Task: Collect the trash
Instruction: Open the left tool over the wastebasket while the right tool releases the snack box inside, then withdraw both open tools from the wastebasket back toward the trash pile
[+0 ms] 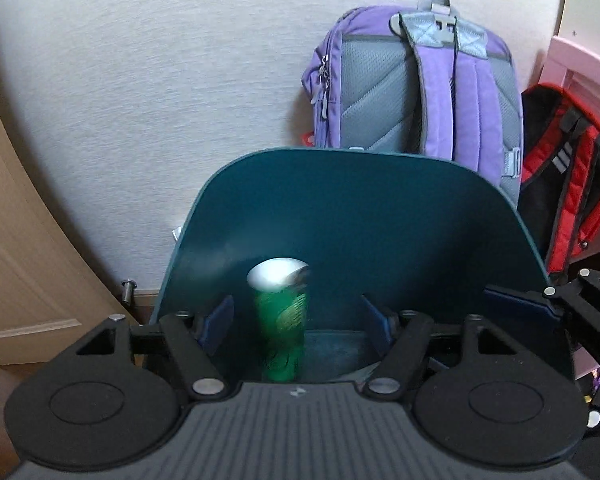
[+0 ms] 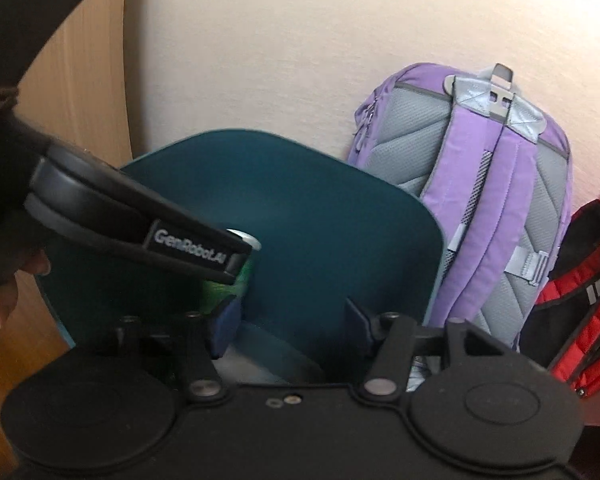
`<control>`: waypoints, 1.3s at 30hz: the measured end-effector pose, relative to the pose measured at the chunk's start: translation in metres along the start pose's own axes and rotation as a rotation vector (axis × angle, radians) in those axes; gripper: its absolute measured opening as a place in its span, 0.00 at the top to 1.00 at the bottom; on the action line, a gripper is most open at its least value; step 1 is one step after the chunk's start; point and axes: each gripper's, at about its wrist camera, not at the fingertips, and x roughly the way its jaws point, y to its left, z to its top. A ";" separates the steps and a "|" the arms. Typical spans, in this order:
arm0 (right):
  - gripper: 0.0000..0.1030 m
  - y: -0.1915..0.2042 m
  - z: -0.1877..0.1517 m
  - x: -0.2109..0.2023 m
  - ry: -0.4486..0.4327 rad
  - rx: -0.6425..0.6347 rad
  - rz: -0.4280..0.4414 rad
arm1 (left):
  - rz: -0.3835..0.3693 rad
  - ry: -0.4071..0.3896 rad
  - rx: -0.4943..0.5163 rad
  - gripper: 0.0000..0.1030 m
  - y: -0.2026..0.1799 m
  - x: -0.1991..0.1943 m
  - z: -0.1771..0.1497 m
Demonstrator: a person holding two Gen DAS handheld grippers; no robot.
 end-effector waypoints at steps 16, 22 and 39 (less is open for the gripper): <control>0.41 0.011 -0.015 -0.111 -0.080 0.036 -0.013 | -0.009 -0.097 -0.018 0.29 0.003 -0.121 -0.037; 0.39 0.016 -0.025 -0.157 -0.113 0.047 0.000 | -0.008 -0.141 0.000 0.29 0.001 -0.171 -0.066; 0.26 0.046 -0.097 -0.216 -0.134 0.071 0.065 | -0.024 -0.162 0.032 0.22 0.001 -0.233 -0.160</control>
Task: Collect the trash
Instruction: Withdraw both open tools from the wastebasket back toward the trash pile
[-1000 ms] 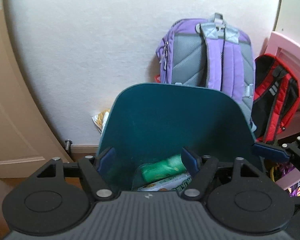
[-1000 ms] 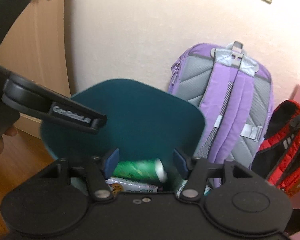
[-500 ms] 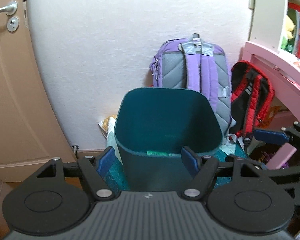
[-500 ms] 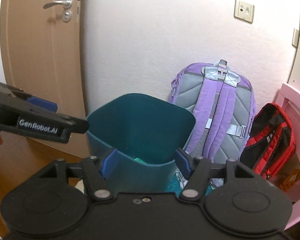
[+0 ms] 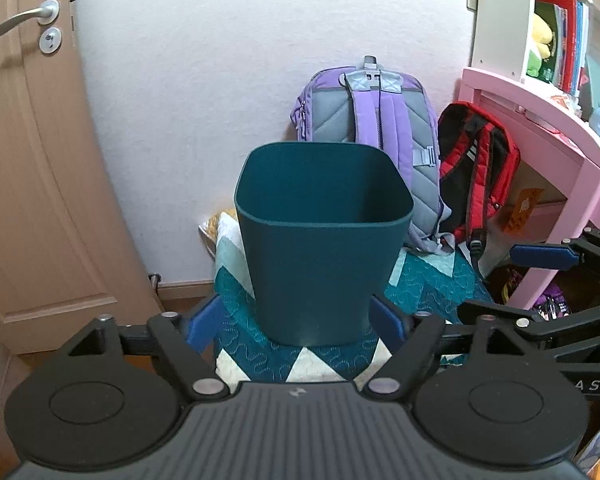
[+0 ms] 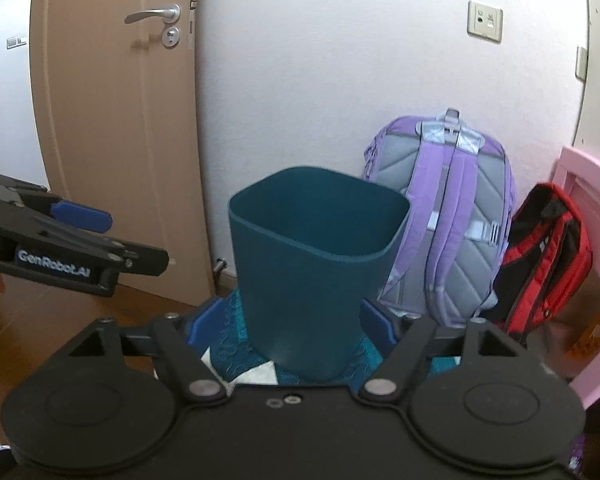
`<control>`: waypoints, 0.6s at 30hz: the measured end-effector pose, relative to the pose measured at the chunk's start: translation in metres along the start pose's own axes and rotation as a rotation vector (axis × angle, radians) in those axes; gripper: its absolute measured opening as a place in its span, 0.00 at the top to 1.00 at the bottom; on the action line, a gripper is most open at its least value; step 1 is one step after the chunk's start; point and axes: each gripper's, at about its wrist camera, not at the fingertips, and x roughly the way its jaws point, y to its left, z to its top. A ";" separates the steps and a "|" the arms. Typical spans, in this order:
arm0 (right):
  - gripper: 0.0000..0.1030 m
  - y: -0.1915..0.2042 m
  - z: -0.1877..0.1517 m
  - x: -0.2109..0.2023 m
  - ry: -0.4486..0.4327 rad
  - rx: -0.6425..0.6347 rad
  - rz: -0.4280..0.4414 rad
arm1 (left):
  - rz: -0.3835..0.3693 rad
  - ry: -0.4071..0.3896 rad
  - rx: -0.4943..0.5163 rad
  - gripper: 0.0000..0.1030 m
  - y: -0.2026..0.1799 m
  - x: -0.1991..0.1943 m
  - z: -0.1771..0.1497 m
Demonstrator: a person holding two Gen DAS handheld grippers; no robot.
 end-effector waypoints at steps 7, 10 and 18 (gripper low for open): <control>0.13 0.012 -0.045 0.002 0.011 0.014 0.010 | 0.000 0.008 -0.005 0.22 0.002 0.000 -0.041; 0.07 0.015 -0.064 0.007 0.017 0.035 0.021 | 0.004 0.017 -0.011 0.20 0.002 0.004 -0.060; 0.01 0.017 -0.117 0.030 0.049 0.088 0.019 | -0.026 0.064 -0.040 0.04 0.004 0.027 -0.113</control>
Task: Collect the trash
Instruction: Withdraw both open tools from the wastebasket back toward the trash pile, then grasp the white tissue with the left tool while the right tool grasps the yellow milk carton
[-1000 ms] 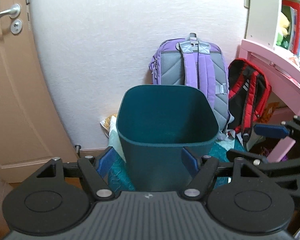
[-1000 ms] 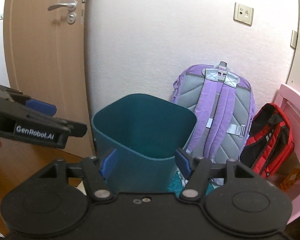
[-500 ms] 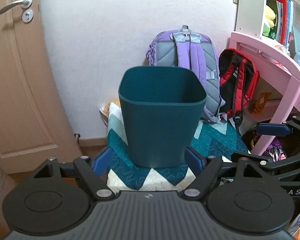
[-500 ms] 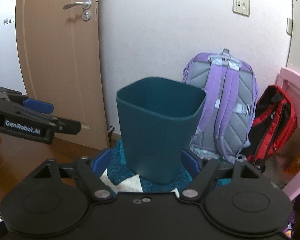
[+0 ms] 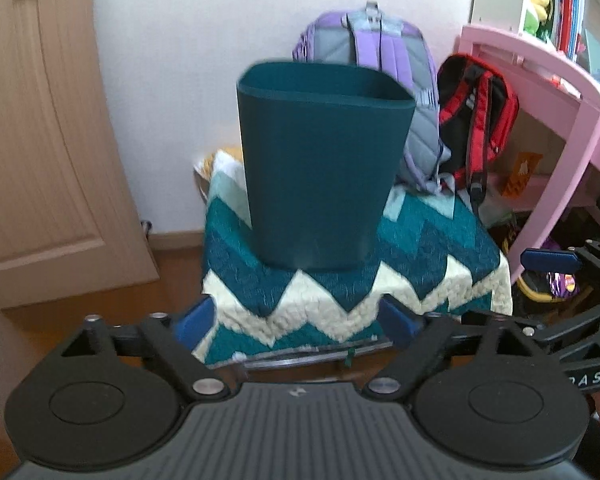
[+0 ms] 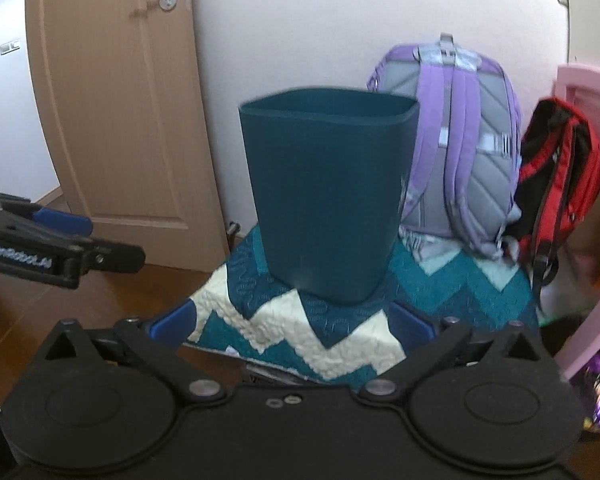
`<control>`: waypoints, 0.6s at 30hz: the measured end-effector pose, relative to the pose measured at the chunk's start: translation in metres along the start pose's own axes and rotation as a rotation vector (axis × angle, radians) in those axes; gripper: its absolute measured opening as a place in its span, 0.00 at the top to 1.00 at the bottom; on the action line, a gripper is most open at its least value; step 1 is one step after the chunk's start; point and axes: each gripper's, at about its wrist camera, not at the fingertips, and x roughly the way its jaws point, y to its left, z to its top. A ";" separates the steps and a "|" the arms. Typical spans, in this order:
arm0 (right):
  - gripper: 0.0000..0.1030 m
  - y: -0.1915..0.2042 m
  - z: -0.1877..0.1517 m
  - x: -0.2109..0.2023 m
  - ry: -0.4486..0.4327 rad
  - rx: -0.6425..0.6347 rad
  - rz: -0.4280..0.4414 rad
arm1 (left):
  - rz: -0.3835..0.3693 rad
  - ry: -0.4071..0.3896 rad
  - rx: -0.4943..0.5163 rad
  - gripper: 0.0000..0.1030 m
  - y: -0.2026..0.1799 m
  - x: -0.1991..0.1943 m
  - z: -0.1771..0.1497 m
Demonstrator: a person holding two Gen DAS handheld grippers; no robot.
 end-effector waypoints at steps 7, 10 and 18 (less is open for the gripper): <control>0.00 -0.007 -0.046 0.040 0.078 0.010 -0.007 | -0.039 0.101 -0.066 0.00 0.009 0.046 -0.040; 0.00 -0.012 -0.069 0.065 0.131 0.012 -0.018 | -0.036 0.179 -0.095 0.00 0.014 0.079 -0.062; 0.00 -0.020 -0.122 0.145 0.302 -0.006 0.019 | 0.001 0.385 -0.107 0.00 0.026 0.173 -0.111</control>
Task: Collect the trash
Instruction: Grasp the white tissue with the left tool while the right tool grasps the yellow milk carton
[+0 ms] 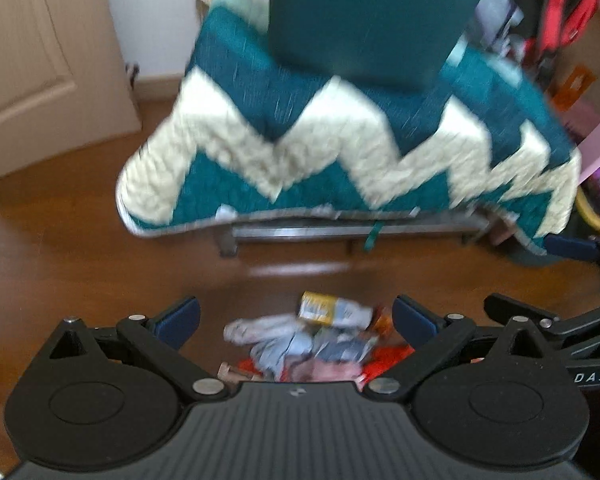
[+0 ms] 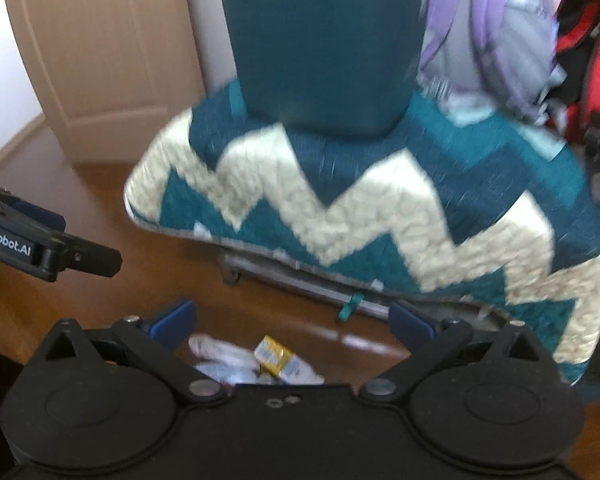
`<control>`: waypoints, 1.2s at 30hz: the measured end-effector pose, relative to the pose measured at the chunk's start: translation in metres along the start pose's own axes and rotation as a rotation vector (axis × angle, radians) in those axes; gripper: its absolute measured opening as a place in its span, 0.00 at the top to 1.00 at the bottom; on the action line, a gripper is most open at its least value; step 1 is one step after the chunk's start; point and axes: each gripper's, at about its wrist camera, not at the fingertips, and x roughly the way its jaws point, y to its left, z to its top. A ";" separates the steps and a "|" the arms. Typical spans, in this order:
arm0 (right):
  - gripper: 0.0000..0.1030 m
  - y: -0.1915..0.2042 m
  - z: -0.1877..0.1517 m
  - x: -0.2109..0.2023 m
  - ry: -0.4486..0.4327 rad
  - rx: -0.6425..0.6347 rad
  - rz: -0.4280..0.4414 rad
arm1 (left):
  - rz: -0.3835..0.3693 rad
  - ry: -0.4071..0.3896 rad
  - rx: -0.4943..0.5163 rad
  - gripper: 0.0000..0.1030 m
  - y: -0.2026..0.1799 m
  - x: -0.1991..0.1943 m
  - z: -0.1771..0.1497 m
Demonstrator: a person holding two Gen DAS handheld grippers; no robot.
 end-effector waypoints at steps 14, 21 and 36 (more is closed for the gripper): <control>0.01 -0.007 -0.031 0.163 0.282 -0.063 0.016 | 0.055 0.229 0.114 0.00 0.053 0.160 0.004; 0.04 -0.010 -0.036 0.229 0.349 -0.057 0.075 | 0.045 0.327 0.103 0.00 0.080 0.232 -0.005; 0.09 0.012 -0.068 0.334 0.495 -0.331 0.102 | -0.037 0.431 0.169 0.00 0.107 0.336 -0.057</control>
